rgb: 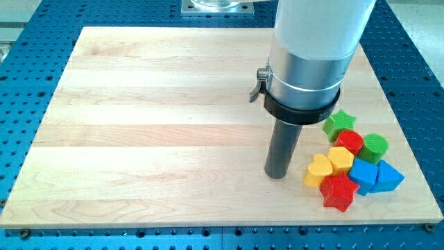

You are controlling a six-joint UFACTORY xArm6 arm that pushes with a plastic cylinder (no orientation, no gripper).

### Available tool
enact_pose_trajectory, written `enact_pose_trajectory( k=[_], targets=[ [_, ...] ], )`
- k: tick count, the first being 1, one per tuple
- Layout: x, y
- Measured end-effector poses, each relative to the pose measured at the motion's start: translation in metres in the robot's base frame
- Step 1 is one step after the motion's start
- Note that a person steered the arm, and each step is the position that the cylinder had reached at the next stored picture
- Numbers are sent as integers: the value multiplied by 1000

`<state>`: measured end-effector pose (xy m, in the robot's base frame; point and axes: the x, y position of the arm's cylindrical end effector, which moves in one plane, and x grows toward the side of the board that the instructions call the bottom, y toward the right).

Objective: Move the red star to the top right of the yellow heart

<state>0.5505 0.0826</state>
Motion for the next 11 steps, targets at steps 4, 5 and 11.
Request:
enact_pose_trajectory(
  k=[4, 5, 11],
  targets=[
    [68, 31],
    [68, 36],
    [47, 94]
  ],
)
